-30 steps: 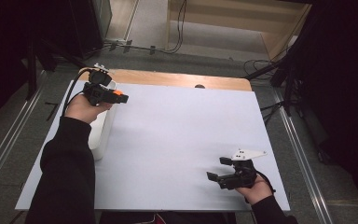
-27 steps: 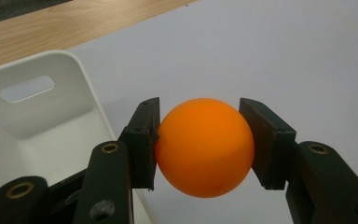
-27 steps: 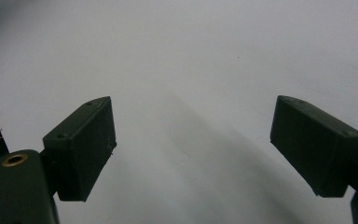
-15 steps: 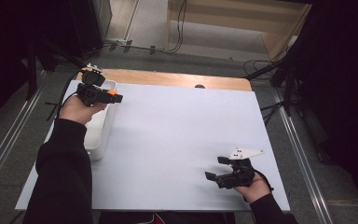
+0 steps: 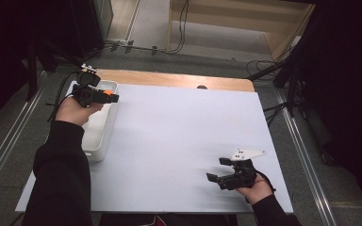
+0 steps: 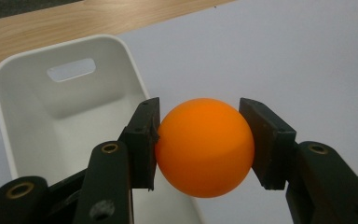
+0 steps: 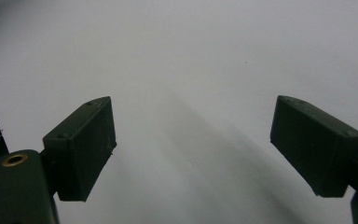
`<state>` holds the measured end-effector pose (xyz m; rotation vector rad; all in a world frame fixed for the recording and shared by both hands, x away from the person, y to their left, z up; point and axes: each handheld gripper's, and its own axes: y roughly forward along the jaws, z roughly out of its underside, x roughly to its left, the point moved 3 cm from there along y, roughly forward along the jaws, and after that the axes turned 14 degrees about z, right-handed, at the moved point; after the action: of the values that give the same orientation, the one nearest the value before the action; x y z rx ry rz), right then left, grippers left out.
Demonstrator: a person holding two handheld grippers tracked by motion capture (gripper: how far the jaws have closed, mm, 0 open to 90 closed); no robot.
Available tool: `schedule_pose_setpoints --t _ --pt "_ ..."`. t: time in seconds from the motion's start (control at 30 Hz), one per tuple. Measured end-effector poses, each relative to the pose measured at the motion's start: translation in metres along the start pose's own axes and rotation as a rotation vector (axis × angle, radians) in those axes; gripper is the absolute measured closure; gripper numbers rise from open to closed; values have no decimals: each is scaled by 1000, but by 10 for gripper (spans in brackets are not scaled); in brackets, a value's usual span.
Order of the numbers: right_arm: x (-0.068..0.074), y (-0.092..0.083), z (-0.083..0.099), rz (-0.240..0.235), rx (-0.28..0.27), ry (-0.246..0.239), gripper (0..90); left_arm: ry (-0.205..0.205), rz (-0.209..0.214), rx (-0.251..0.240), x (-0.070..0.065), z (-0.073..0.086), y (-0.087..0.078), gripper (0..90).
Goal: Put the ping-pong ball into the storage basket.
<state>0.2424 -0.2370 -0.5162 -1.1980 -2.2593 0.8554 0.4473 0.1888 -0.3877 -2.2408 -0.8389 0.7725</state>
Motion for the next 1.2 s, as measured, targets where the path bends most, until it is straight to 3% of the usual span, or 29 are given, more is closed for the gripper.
schedule_pose_setpoints --t 0.57,1.2 --pt "0 0 0 0 0 1 129 -51 -66 -46 15 2 -2 507" --pt "0 0 0 0 0 1 129 -79 -97 -50 27 8 7 506"
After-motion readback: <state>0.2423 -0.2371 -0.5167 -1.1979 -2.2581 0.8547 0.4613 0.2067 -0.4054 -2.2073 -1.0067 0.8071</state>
